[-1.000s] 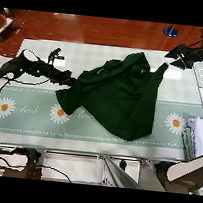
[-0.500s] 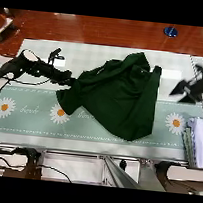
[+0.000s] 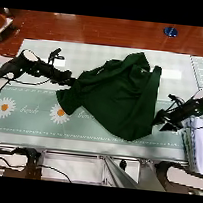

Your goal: Fold the shirts.

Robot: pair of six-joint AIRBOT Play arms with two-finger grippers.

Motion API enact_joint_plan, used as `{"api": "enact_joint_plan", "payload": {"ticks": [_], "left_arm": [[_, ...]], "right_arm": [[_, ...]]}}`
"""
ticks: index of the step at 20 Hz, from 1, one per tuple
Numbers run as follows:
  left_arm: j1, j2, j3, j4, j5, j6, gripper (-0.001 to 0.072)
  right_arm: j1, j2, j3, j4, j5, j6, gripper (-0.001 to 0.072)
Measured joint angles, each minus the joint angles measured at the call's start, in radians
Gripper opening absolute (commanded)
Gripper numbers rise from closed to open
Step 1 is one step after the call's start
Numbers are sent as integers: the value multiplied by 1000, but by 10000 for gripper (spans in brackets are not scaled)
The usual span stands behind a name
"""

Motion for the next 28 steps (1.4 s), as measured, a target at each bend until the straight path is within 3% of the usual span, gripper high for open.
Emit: {"api": "enact_joint_plan", "payload": {"ticks": [3, 4, 6, 7, 8, 10, 15, 22, 28], "left_arm": [[0, 0, 0, 0, 0, 0, 23], [0, 0, 0, 0, 0, 0, 23], [0, 0, 0, 0, 0, 0, 23], [-1, 0, 0, 0, 0, 0, 23], [-2, 0, 0, -1, 0, -2, 23], [0, -1, 5, -14, 1, -14, 23], [6, 23, 134, -123, -7, -29, 22], [32, 211, 620, -220, 34, -57, 21], [129, 509, 822, -106, 44, -108, 22]], "right_arm": [[47, -13, -20, 47, -24, -3, 609], [56, -17, -24, 73, -40, -4, 540], [68, -22, -24, 115, -103, -20, 232], [71, -24, -21, 135, -146, -33, 145], [75, -26, -14, 151, -174, -47, 138], [93, -27, 18, 182, -201, -66, 19], [156, -18, 280, 226, -171, -89, 18], [148, 110, 1020, 208, -123, -31, 18], [140, 382, 1280, 103, -101, 8, 18]]}}
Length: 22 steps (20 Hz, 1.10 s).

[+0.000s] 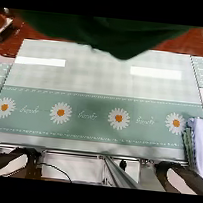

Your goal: Fold the shirts.

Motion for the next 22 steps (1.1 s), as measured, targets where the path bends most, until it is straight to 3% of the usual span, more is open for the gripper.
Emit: {"api": "enact_joint_plan", "payload": {"ticks": [6, 11, 17, 22], "left_arm": [[49, 279, 27, 220, -160, -32, 22], [53, 407, -86, 344, -233, -42, 22], [54, 386, -453, 275, -199, -35, 23], [37, 166, -692, 134, -39, 47, 23]], "right_arm": [[-1, 230, 17, -128, 104, 29, 18], [-1, 340, -140, -164, 174, 51, 18], [-1, 340, -516, -162, 134, 56, 19], [-1, 143, -777, -31, -80, -15, 18]]}}
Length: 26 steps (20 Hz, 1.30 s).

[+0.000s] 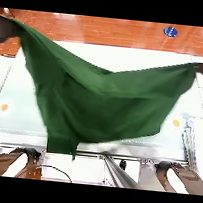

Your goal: Fold the shirts.

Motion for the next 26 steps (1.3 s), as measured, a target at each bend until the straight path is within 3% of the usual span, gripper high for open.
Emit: {"api": "enact_joint_plan", "payload": {"ticks": [7, 8, 9, 10, 11, 15, 19, 22, 26], "left_arm": [[-87, -402, -62, -67, 338, 33, 23], [-101, -439, -64, -73, 373, 34, 25], [-114, -473, -64, -84, 406, 35, 46], [-122, -498, -66, -92, 424, 35, 244], [-126, -516, -66, -99, 432, 32, 705], [-56, -547, -41, -103, 320, 20, 703], [154, -544, -36, -16, -55, 19, 703], [335, -474, -189, 7, -242, 26, 704], [459, -332, -479, -10, -286, 51, 705]], "right_arm": [[0, -487, 37, 161, -315, -56, 20], [0, -550, 76, 177, -333, -50, 125], [-2, -615, 124, 190, -342, -29, 406], [-6, -670, 168, 200, -341, 2, 624], [-13, -717, 211, 206, -327, 37, 631], [-95, -803, 324, 203, -169, 88, 630], [-238, -715, 301, 103, 39, 64, 630], [-323, -546, 85, 49, 34, 37, 630], [-374, -281, -354, 139, -71, -48, 629]]}}
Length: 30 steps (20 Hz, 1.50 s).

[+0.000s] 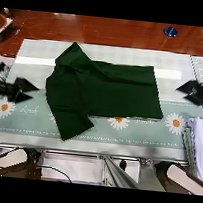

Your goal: Fold the shirts.

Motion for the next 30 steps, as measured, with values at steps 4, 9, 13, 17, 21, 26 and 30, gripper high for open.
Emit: {"api": "enact_joint_plan", "payload": {"ticks": [4, 9, 13, 17, 21, 26, 30], "left_arm": [[8, 58, -193, -38, 88, 10, 701], [-87, 61, -269, -135, 246, 60, 698], [-197, 7, -277, -188, 316, 64, 552], [-269, -51, -243, -168, 368, 52, 23], [-311, -66, -208, -179, 369, 49, 23], [-329, -71, -197, -185, 360, 49, 23], [-334, -71, -195, -185, 358, 48, 23]], "right_arm": [[-13, 163, -283, 116, -60, -71, 629], [-16, 219, -383, 164, -73, -103, 629], [-21, 229, -399, 174, -77, -106, 629], [-85, 229, -393, 114, -98, -95, 629], [-152, 200, -426, -19, -71, -6, 629], [-172, 88, -454, 85, -69, -53, 628], [-164, -28, -444, 219, -77, -114, 627]]}}
